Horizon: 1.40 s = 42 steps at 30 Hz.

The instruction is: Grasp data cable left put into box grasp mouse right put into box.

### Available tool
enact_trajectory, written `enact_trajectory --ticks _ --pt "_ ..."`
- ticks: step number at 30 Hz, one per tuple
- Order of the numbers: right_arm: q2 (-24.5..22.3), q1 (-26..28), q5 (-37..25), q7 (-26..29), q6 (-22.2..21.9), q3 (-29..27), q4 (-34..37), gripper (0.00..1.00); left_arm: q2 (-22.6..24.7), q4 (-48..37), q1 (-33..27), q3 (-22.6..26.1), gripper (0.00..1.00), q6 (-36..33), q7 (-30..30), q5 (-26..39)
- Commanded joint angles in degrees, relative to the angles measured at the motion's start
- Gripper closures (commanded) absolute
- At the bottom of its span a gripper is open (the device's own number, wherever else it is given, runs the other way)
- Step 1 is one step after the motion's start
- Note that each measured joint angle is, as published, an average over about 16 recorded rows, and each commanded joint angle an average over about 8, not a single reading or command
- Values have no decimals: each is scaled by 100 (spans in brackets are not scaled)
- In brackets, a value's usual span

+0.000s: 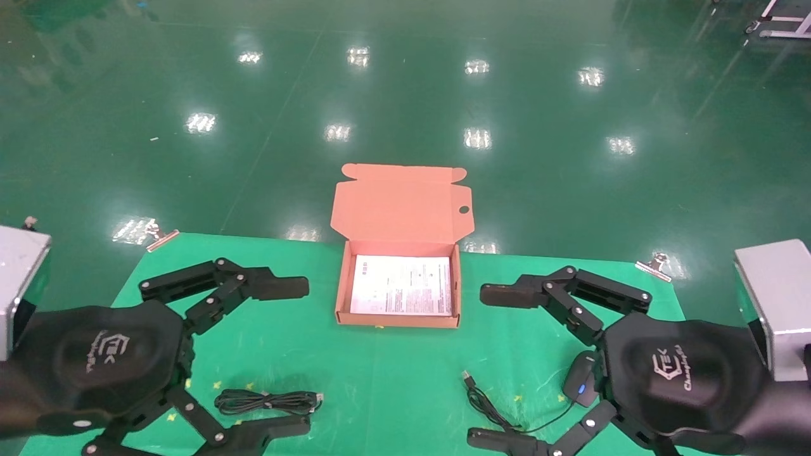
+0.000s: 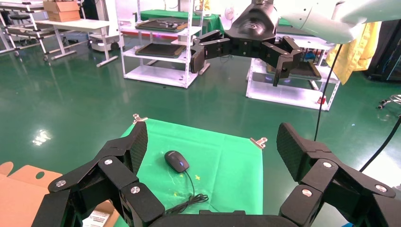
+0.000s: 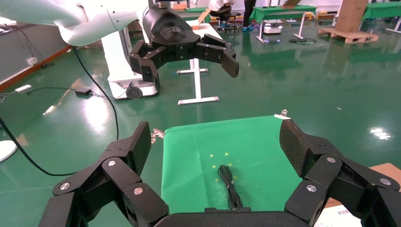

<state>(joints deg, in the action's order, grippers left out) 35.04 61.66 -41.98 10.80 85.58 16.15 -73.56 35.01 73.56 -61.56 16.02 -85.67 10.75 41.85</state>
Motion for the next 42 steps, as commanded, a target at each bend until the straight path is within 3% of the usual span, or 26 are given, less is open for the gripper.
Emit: enact_trajectory --ticks 1,19,26,34,42 --pt "0 0 0 0 0 0 0 0 0 0 0 0 0 0 0 0" --pt "0 -1 2 -1 1 -1 0 0 7 -9 -17 11 0 15 -16 29" --pt "-55 44 -190 -58 29 50 -47 0 -99 77 -226 125 0 -151 -139 438" --pt "-71 601 -1218 -247 224 432 -276 0 -146 109 -724 675 0 -376 49 1435" --pt "207 1779 -2783 -702 507 1672 -356 0 44 210 -1300 1532 0 -418 161 2743"
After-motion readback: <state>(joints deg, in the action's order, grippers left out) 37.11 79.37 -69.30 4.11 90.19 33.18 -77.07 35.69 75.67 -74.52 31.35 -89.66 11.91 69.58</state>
